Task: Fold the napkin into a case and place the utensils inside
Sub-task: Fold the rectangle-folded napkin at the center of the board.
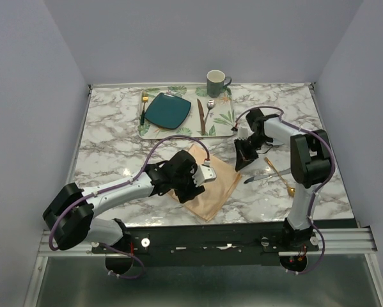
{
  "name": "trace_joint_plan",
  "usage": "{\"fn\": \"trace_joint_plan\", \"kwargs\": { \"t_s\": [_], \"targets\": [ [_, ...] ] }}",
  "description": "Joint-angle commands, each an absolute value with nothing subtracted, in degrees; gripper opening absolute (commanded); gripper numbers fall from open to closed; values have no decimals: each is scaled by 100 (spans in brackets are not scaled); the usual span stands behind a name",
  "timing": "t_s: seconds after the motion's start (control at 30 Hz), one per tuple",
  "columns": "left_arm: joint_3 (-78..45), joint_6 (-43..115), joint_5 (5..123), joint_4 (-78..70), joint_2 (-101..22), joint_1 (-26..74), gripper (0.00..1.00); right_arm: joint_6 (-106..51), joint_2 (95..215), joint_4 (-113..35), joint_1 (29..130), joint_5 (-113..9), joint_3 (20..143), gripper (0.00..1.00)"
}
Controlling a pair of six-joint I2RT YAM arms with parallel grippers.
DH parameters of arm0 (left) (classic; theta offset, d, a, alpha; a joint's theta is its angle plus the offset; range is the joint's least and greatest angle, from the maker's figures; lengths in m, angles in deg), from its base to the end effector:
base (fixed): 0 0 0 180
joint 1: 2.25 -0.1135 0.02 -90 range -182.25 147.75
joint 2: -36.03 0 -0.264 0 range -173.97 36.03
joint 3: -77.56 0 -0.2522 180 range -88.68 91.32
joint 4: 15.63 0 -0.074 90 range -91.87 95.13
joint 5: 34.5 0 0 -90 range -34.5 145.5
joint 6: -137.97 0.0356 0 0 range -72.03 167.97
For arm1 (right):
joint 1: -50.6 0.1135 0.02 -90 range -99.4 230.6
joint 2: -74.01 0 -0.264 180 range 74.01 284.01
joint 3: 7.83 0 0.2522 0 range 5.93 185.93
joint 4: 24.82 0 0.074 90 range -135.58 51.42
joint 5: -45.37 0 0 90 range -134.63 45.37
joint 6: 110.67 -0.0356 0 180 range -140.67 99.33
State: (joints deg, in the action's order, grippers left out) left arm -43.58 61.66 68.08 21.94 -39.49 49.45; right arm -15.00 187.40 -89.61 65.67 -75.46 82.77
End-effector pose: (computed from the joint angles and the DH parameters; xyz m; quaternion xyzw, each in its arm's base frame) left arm 0.1545 -0.2082 0.2086 0.5393 0.7779 -0.1980 0.2547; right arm 0.3445 0.1117 0.1536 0.1790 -0.9471 -0.2665 0.0015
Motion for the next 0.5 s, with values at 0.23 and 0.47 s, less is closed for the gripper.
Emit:
{"fn": "trace_joint_plan", "kwargs": {
  "t_s": [0.23,0.47],
  "targets": [
    [-4456,6045,6860,2256,-3779,4794,64,-1452,18071,-9430,6581,-7996,7906,1],
    [-4508,5931,6833,2230,-3771,4732,64,-1355,18475,-9343,6572,-7558,7528,1]
  ]
}}
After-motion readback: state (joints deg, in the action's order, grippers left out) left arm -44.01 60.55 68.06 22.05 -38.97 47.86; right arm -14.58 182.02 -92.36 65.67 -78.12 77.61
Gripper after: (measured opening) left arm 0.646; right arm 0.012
